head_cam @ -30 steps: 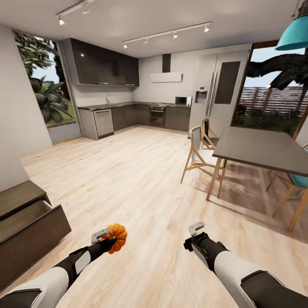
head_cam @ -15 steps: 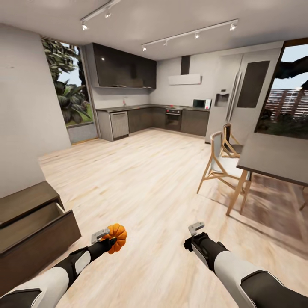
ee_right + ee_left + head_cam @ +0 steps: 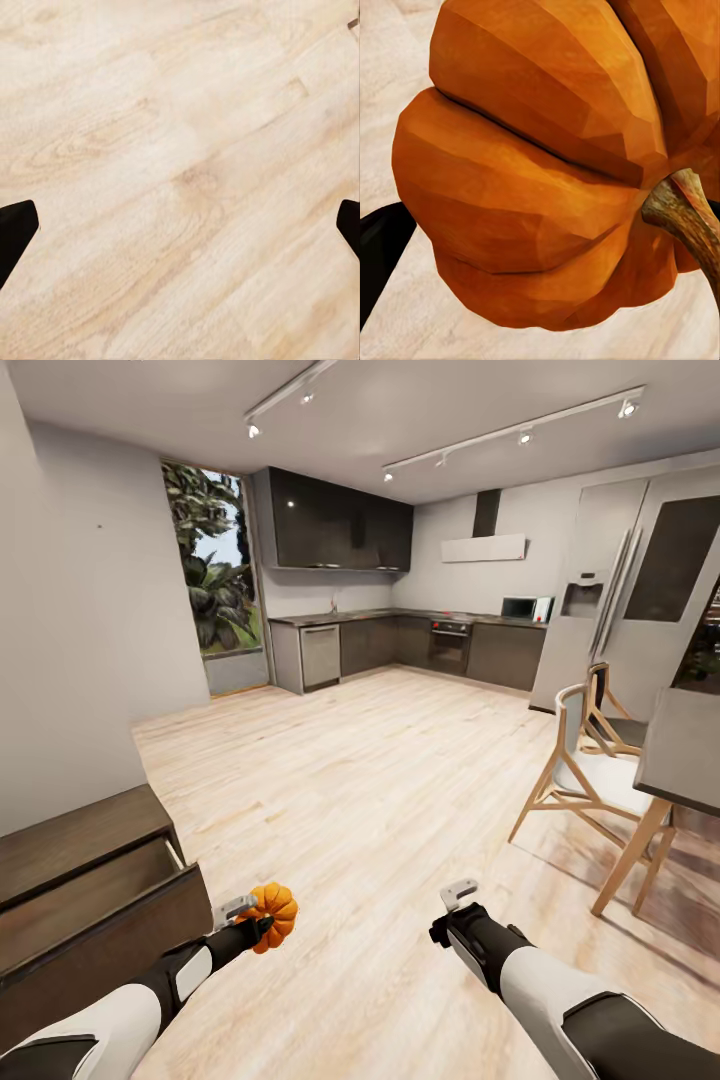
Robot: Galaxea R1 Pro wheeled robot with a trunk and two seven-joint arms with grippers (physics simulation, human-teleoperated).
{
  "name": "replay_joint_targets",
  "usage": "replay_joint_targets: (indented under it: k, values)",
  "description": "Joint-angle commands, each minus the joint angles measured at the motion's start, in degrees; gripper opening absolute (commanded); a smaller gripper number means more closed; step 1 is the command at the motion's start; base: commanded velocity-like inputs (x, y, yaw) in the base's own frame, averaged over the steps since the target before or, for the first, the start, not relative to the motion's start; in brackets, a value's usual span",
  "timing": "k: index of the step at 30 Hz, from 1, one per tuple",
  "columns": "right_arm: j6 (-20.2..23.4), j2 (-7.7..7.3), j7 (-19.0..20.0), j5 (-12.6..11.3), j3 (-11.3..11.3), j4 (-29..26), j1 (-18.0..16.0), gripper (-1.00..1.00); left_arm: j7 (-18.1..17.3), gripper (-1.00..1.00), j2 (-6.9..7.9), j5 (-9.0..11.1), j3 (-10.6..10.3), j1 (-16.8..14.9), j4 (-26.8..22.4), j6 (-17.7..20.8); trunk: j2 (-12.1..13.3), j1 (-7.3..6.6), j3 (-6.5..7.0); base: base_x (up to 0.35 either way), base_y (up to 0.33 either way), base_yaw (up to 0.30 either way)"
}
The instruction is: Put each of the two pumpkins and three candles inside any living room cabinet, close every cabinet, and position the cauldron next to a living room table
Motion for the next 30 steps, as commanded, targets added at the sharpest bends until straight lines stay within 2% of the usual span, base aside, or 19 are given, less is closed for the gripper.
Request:
replay_joint_targets:
  k: [1,20,26,30]
  values:
    - [0.4,0.00,-0.1,0.2,0.2,-0.1,0.0,1.00,-0.1,-1.00,0.00,0.4,0.4,0.0,-0.1,0.5,0.0,0.03,-0.02,0.336,0.000,0.262]
    - [0.4,0.00,-0.1,0.3,0.1,-0.1,0.0,1.00,-0.1,-1.00,-0.07,0.4,0.4,0.0,-0.1,0.4,0.0,0.03,0.24,0.332,0.000,0.276]
    - [0.4,0.00,-0.1,0.3,0.1,-0.1,0.0,1.00,-0.1,-1.00,-0.09,0.3,0.4,0.0,-0.1,0.4,0.0,0.03,0.24,0.077,-0.015,0.283]
    - [0.4,0.00,0.0,0.3,0.1,-0.1,0.0,1.00,-0.1,-1.00,-0.09,0.3,0.4,0.0,-0.1,0.4,0.0,0.03,0.24,0.008,-0.228,0.283]
